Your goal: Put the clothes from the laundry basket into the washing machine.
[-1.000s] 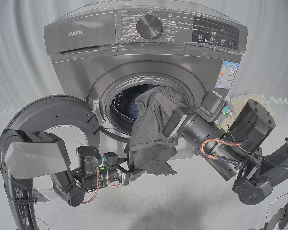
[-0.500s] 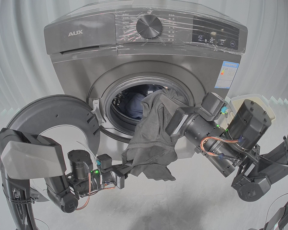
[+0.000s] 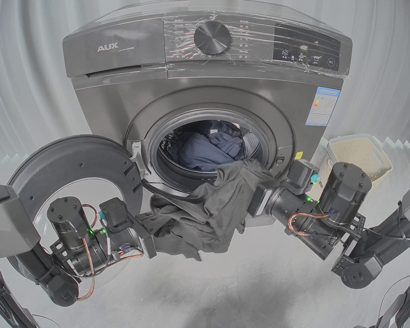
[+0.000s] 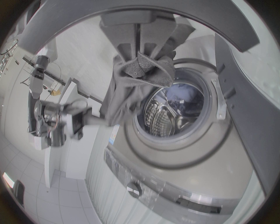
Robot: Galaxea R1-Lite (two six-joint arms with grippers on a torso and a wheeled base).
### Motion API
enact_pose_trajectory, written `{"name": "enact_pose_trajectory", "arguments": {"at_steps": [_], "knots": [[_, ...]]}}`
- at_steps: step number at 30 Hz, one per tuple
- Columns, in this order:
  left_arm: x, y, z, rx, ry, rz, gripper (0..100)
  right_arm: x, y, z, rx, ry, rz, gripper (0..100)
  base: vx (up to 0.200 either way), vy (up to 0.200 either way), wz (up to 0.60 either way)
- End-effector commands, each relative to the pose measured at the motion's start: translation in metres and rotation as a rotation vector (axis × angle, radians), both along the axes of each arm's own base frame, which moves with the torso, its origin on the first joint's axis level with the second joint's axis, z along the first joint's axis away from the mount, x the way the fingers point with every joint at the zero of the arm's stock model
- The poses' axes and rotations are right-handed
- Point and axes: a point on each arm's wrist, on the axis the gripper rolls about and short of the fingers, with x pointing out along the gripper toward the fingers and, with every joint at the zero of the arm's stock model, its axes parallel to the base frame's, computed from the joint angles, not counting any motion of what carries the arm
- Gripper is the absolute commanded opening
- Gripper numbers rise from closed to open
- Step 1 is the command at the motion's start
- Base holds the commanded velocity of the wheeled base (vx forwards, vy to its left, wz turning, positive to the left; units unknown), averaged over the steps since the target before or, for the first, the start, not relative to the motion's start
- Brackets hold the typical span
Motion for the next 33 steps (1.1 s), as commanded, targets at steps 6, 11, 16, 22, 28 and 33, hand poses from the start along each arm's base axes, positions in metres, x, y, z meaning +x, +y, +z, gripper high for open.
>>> {"name": "enact_pose_trajectory", "arguments": {"at_steps": [6, 11, 16, 22, 28, 33], "knots": [[-0.011, 0.003, 0.031, -0.068, -0.098, -0.009, 0, 0.006, -0.003, -0.027, -0.072, 0.084, -0.021, 0, 0.0, 0.0, 0.0], [-0.011, 0.003, 0.031, -0.071, -0.097, -0.011, 0, 0.008, -0.001, -0.035, -0.091, 0.103, -0.019, 100, 0.0, 0.0, 0.0], [-0.005, 0.001, 0.04, -0.096, -0.128, 0.0, 0, -0.002, -0.002, -0.056, -0.167, 0.179, -0.006, 100, 0.0, 0.0, 0.0], [-0.003, 0.0, 0.044, -0.121, -0.13, 0.014, 0, -0.011, -0.004, -0.074, -0.231, 0.235, 0.013, 100, 0.0, 0.0, 0.0], [-0.001, -0.001, 0.046, -0.128, -0.137, 0.035, 0, -0.025, -0.002, -0.089, -0.291, 0.281, 0.063, 100, 0.0, 0.0, 0.0], [0.0, -0.002, 0.046, -0.128, -0.137, 0.037, 0, -0.025, 0.003, -0.088, -0.287, 0.268, 0.074, 100, 0.0, 0.0, 0.0]]}}
